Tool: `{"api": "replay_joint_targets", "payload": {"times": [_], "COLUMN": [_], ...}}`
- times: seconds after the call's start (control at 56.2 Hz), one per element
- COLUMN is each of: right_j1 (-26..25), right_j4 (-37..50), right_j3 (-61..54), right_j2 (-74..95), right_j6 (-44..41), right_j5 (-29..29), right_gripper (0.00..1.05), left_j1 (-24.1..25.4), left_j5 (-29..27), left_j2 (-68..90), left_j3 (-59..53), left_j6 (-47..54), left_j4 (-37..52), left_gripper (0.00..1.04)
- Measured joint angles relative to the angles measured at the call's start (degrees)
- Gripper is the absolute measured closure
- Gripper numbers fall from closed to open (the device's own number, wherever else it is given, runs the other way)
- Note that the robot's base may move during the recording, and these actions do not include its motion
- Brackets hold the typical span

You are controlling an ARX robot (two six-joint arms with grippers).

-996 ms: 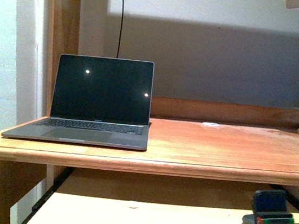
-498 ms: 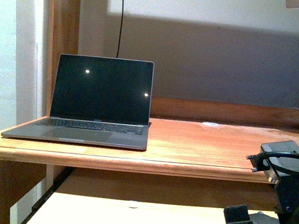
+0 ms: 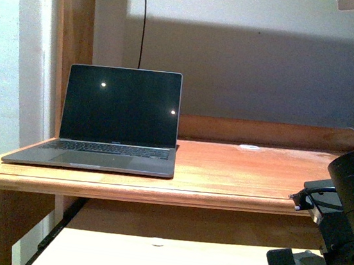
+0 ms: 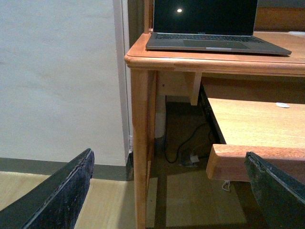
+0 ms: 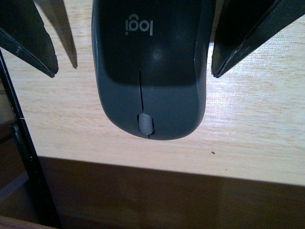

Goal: Place mouse

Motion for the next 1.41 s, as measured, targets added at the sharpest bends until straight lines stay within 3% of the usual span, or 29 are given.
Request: {"api": "replay_joint_targets", "payload": {"times": [0.071,0.32,0.391,0.747,1.067,1.405], "right_j1": [-0.2,-0.6,-0.9,-0.9,4.4,5.3], "right_j4": [-0.8,-1.9,-2.4,-9.4,-15.6,-20.0], "right_j3": [0.5,0.9,0.9,0.8,25.2,43.2], "right_j2": [0.2,0.3,-0.2,-13.1,-0.6,15.8], "right_j6": [1.2,4.1,4.9,4.0,4.5,3.7], "right_j5": [-0.7,-2.9,-3.6,-7.0,-0.4,5.2], "right_gripper": [0.08,0.45,0.49,0.49,0.49,0.49], "left_j1": [0.0,0.0,0.0,0.0,0.0,0.0], "left_j5": [0.0,0.0,0.0,0.0,0.0,0.0], "left_j2": [0.0,0.0,0.0,0.0,0.0,0.0], "left_j3": [0.0,0.0,0.0,0.0,0.0,0.0], "left_j6": [0.0,0.0,0.0,0.0,0.0,0.0], "left_j4": [0.0,0.0,0.0,0.0,0.0,0.0], "left_gripper": [0.08,0.08,0.08,0.08,0.08,0.08]}}
